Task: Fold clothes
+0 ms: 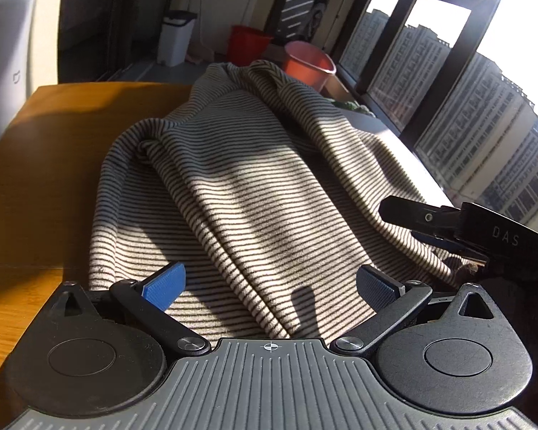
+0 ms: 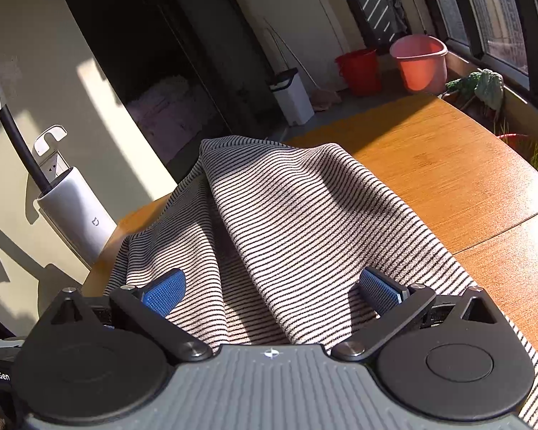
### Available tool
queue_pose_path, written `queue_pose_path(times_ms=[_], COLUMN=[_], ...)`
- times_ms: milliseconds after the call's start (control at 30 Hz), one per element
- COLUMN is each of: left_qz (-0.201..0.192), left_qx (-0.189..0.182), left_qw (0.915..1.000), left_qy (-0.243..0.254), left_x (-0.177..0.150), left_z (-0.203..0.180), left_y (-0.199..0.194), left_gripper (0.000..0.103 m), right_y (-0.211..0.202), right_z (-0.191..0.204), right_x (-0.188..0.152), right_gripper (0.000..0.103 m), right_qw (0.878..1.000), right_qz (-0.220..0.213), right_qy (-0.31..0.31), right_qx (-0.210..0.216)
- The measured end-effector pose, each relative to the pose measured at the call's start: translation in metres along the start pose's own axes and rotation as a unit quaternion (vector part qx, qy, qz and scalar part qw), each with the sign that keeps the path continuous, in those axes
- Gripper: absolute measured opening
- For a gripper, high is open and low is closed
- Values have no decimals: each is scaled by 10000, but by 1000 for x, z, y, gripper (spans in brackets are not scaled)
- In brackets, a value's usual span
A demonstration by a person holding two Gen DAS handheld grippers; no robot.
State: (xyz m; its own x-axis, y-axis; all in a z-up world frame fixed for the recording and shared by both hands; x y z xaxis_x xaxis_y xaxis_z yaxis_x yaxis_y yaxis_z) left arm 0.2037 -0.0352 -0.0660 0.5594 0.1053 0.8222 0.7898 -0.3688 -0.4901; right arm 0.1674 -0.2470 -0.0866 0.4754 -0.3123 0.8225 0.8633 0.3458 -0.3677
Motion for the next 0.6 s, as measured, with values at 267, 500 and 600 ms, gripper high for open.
queue_pose_path(times_ms=[267, 500, 600], left_qz=[-166, 134, 428], left_qx=[18, -650, -1126], left_qw=[9987, 9969, 9924], left_qy=[477, 427, -243], left_x=[-17, -41, -45], left_z=[-6, -25, -23], left_y=[2, -39, -47], left_gripper=[103, 103, 103], right_y=[-23, -84, -110], right_z=[-8, -17, -25], right_x=[-6, -28, -38], right_gripper=[103, 103, 103], right_qw=[9988, 9959, 9939], right_qz=[176, 308, 134], right_qy=[75, 242, 446], right_qx=[441, 812, 995])
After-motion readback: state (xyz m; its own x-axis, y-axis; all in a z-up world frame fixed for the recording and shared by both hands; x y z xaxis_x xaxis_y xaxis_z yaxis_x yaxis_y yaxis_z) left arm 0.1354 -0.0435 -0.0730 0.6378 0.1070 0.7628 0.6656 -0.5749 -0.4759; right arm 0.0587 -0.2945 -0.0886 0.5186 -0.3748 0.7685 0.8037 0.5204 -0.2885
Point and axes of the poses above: each gripper's, at about its wrist camera, not at the fingertips, and y roughly the way its jaws point, z to its left, x to its top, the point moved 5 cm from there along y, roughly the way its jaws point, and after that the axes turned 12 degrees about -z, right-handed, at the moved point
